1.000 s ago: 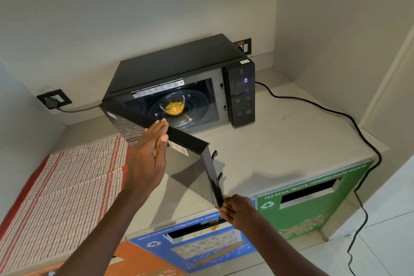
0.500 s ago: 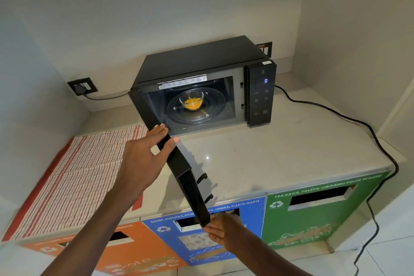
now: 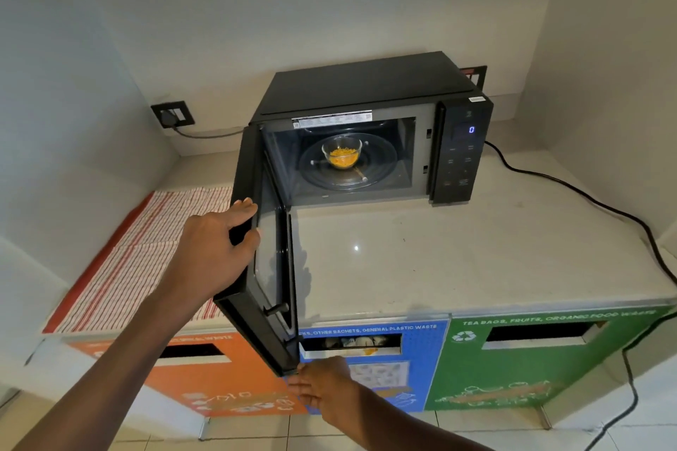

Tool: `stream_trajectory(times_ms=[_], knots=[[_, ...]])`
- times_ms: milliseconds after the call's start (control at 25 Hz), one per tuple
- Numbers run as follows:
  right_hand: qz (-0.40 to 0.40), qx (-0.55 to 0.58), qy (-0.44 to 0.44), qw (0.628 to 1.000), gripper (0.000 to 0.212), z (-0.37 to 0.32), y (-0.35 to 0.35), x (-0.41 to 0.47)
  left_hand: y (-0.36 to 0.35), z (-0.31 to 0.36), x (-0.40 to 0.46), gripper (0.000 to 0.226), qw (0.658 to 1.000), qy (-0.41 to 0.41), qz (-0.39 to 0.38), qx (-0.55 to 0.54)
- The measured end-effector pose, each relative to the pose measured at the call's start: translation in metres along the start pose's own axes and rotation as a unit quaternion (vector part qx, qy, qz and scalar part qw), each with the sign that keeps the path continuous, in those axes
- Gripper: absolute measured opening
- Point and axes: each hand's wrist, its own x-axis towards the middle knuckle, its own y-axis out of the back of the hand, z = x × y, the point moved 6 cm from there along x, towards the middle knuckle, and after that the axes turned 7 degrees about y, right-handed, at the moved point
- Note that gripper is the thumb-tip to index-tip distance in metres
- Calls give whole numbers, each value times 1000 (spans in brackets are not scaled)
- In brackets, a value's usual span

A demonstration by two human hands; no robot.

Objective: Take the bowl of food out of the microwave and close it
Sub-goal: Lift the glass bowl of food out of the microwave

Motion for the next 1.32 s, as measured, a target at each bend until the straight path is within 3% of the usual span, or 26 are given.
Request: stream_trajectory(times_ms=[200,400,520,880,1000,1160,1320], knots=[[-34,-32,33,998,31,3,-24,9,9,-22,2,43,1000,10,-10,21],[-108,-41,12,993,11,-1,-40,4,16,-39,6,45,999,10,-27,46],[-183,-70,-7,981,28,-13,-38,-1,20,-50,7,47,998,19,-38,56],[-128,-34,103,986,28,-92,58,4,23,-56,8,53,998,4,-45,41],[-98,-11,138,986,24,-131,96,12,26,-60,11,66,997,19,-49,58],[-58,4,174,983,20,-191,143,26,24,-66,16,78,991,34,-22,128],[-25,-17,214,976,15,-243,172,40,21,-67,13,85,985,-5,34,169]])
